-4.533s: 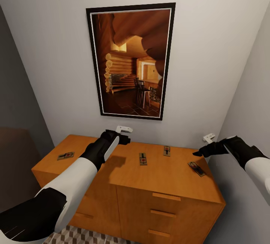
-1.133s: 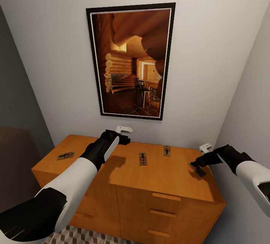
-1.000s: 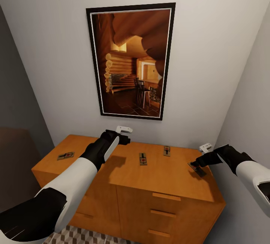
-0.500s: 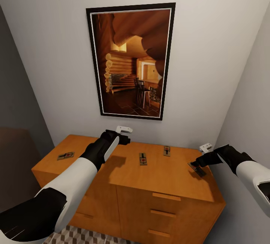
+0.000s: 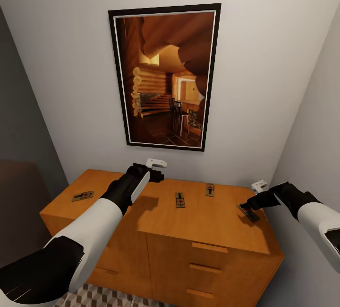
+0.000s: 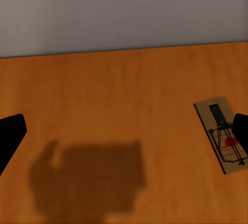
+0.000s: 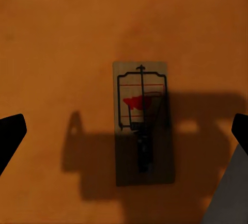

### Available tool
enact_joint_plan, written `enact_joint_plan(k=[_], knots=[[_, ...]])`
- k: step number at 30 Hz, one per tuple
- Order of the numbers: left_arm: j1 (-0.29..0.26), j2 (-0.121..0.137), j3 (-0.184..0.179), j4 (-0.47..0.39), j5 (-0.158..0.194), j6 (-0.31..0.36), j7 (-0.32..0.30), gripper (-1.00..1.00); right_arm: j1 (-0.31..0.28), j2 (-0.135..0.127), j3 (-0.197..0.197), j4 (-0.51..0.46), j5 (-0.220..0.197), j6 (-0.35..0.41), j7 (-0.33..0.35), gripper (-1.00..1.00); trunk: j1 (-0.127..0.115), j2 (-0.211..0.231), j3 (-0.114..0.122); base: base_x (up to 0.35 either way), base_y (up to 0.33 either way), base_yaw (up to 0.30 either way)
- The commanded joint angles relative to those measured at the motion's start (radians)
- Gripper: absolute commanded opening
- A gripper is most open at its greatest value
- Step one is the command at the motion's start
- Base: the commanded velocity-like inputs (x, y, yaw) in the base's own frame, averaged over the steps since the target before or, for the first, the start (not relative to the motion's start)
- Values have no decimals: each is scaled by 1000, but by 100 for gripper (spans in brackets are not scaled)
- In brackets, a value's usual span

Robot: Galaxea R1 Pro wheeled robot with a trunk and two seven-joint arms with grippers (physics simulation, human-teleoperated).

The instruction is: Take the four mousetraps from the cabinet in the bathroom and place them on the bathroom floor. Make sure all four end up on the same floor surface, and ensure that at least two of them are either under or directly next to the same bathroom sink.

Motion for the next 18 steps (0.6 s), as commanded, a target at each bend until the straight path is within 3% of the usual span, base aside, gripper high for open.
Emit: enact_joint_plan(k=[1, 18], knots=[[-1, 0, -3, -1, 11, 3, 9, 100, 0, 0, -4, -3, 11, 4, 6, 100, 1, -2, -2, 0, 0, 0], [-1, 0, -3, 0, 11, 3, 9, 100, 0, -1, -4, -3, 11, 4, 6, 100, 58, -107, -49, 0, 0, 0]])
